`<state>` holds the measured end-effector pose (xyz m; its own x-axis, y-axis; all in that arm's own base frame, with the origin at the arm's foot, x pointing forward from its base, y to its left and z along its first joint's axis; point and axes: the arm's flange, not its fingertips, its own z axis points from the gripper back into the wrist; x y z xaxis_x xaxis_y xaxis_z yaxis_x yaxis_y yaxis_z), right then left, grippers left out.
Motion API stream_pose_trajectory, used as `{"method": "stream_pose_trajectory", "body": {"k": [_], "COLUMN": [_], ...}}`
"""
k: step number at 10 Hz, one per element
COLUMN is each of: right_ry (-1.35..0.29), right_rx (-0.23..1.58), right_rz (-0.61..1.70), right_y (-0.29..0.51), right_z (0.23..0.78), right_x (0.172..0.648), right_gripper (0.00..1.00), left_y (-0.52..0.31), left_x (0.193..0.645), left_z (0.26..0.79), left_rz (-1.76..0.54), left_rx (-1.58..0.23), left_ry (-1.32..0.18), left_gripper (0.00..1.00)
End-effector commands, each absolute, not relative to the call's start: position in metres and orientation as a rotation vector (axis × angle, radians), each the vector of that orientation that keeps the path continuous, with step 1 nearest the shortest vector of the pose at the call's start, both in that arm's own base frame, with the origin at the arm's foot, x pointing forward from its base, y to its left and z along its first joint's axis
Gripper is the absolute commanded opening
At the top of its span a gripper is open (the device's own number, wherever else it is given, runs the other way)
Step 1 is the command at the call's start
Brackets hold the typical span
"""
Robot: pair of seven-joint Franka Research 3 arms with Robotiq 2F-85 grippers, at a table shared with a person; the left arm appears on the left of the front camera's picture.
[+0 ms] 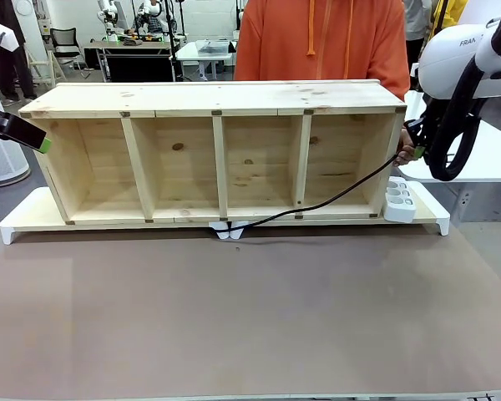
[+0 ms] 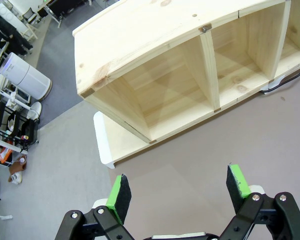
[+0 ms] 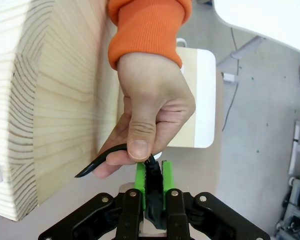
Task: Perform cable management.
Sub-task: Release the Power Cable when the human grasps it.
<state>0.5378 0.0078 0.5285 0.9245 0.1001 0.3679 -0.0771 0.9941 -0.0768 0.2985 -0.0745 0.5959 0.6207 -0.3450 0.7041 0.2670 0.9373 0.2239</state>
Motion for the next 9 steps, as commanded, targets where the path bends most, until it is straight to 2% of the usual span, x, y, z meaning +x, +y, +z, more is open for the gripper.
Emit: {"method": "stream_pose_trajectory", "body": {"k": [1, 2, 3, 4, 5, 6, 9], "right_ry": [-0.381, -0.361, -0.367, -0.363, -0.359, -0.361, -0.411], "right_rx": [-0.061, -0.048, -0.048, -0.047, -0.049, -0.052, -0.087], "right_rz": [0.091, 0.105, 0.115, 0.123, 0.126, 0.13, 0.096], "right_y": [0.008, 0.0078, 0.0079, 0.0078, 0.0072, 0.0071, 0.0081], "right_z": [0.5285, 0.5299, 0.5306, 0.5312, 0.5315, 0.5319, 0.5318], "right_x": [0.5378, 0.5376, 0.5373, 0.5371, 0.5373, 0.5366, 0.5384], "right_gripper": [0.16, 0.23, 0.36, 0.43, 0.55, 0.63, 0.94], "left_y": [-0.0741, -0.0741, -0.0741, -0.0741, -0.0741, -0.0741, -0.0741], "left_x": [0.2995, 0.2995, 0.2995, 0.2995, 0.2995, 0.2995, 0.2995], "left_z": [0.5962, 0.5962, 0.5962, 0.5962, 0.5962, 0.5962, 0.5962], "left_rz": [-0.363, -0.363, -0.363, -0.363, -0.363, -0.363, -0.363], "left_rx": [0.113, 0.113, 0.113, 0.113, 0.113, 0.113, 0.113], "left_ry": [-0.838, -0.838, -0.838, -0.838, -0.838, -0.838, -0.838], "left_gripper": [1.0, 1.0, 1.0, 1.0, 1.0, 1.0, 1.0]}}
